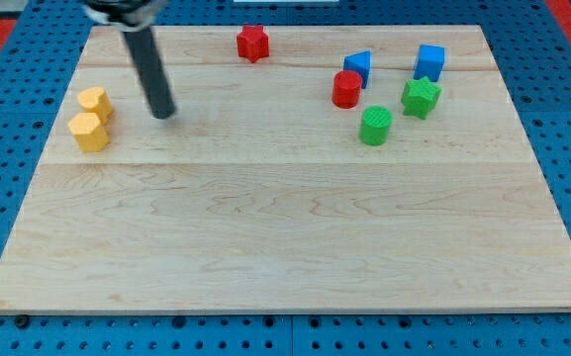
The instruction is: Push the green circle to the yellow heart
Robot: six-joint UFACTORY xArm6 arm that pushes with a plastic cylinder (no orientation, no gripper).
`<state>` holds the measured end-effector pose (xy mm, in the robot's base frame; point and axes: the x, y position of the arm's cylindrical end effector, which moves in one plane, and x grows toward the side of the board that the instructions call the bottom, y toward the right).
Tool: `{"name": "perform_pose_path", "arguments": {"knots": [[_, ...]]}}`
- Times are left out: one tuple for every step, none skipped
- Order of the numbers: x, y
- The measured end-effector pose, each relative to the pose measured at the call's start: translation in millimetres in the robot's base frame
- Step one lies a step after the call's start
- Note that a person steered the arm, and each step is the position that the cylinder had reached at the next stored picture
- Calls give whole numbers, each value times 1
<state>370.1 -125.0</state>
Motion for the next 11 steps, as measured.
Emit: {"name": "perform_pose_path", "arguments": {"knots": [[39,63],[67,144],[75,248],[55,307],[24,295],[23,264],[26,221],[26,184],[26,146],[20,137],[7,134]]}}
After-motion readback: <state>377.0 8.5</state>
